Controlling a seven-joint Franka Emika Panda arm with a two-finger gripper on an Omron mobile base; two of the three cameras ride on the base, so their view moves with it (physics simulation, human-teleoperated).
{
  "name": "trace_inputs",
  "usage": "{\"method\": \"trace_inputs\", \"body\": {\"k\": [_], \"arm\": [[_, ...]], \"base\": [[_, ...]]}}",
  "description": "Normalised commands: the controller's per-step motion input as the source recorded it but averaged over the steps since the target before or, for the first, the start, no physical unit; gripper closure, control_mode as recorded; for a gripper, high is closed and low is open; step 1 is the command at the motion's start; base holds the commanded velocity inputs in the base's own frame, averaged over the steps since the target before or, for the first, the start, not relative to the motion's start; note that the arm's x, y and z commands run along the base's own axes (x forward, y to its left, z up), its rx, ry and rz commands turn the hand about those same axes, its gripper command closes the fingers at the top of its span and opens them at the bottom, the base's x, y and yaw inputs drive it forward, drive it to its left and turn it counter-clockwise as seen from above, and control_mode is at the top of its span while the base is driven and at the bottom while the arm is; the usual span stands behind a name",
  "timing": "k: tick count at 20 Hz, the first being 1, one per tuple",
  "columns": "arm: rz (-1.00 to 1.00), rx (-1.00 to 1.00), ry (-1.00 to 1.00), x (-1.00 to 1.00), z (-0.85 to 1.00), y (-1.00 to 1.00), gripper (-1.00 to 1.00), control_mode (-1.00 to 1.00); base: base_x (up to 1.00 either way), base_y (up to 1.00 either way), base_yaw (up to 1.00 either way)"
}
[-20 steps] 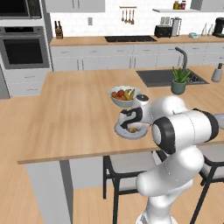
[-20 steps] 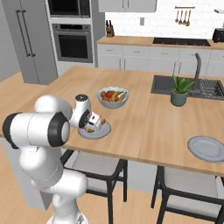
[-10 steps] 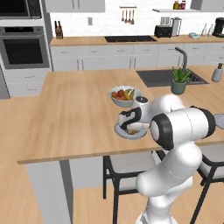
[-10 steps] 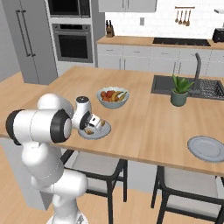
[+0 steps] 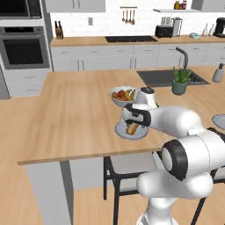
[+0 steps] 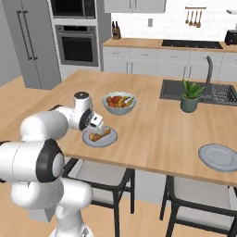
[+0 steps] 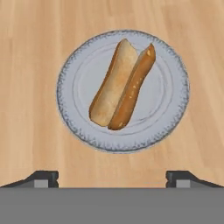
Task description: Place one bun and one sausage from the bowl on each plate.
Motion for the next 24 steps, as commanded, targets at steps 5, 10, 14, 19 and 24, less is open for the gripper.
{"method": "trace_inputs", "body": {"k": [5, 10, 14, 19, 24], "arm": [[0.00, -0.01, 0.00, -0.78, 1.00, -0.01, -1.00, -1.00], [0.00, 0.00, 0.00, -0.82, 0.94, -0.14, -1.00, -1.00], [0.00, -0.04, 0.03, -0.52, 0.18, -0.03, -1.00, -1.00], [0.00, -0.01, -0.02, -0.12, -0.02, 0.01, -1.00, 1.00], [0.00, 0.00, 0.00, 0.00, 0.00, 0.00, -1.00, 1.00]], "base": [[0.00, 0.00, 0.00], [0.00, 0.00, 0.00], [0.00, 0.00, 0.00], [-0.40, -0.41, -0.04], [-0.14, -1.00, -0.22]]}}
